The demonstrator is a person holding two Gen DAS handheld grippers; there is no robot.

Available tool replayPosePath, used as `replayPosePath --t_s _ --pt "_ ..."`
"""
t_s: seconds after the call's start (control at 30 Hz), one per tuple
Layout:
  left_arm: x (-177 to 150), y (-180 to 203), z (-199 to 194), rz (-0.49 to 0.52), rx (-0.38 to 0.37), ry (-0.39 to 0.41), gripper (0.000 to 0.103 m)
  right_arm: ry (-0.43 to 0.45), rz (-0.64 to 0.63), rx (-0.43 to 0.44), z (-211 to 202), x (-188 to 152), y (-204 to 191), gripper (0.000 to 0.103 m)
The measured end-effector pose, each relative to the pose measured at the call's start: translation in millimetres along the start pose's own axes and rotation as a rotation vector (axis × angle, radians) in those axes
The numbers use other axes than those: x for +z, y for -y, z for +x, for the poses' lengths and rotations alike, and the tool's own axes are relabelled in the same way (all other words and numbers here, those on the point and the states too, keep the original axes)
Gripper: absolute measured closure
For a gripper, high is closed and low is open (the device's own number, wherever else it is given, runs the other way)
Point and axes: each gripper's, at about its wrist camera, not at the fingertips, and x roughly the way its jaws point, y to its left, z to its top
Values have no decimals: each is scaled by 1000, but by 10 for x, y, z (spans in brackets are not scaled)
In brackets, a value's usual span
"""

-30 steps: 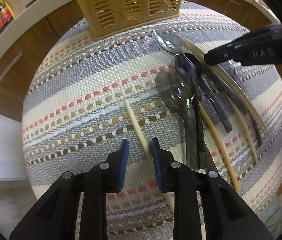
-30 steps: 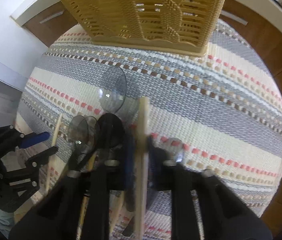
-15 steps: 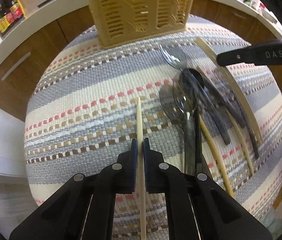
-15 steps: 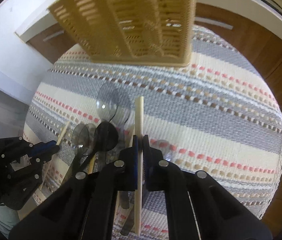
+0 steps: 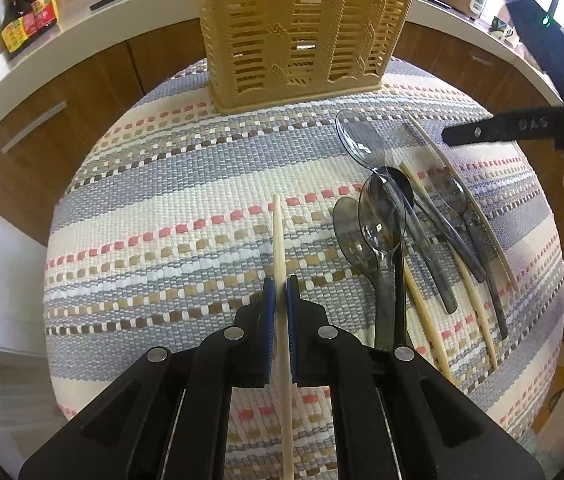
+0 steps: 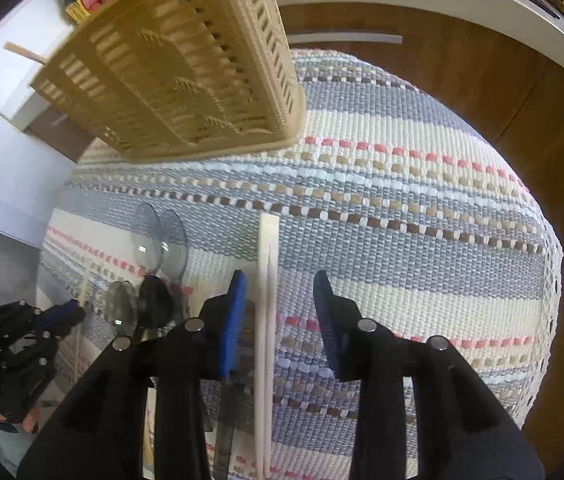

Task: Organize utensils
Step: 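Carry both chopsticks up and release them into the tan caddy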

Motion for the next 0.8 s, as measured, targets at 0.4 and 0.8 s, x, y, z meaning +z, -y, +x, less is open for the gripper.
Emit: replayPosePath --t_s 0.4,0.8 --pt "126 -135 -115 -53 -35 88 99 -76 -98 -151 147 -11 -334 94" --pt "533 -213 -1049 -84 -82 432 99 156 -138 39 -810 -59 -217 100"
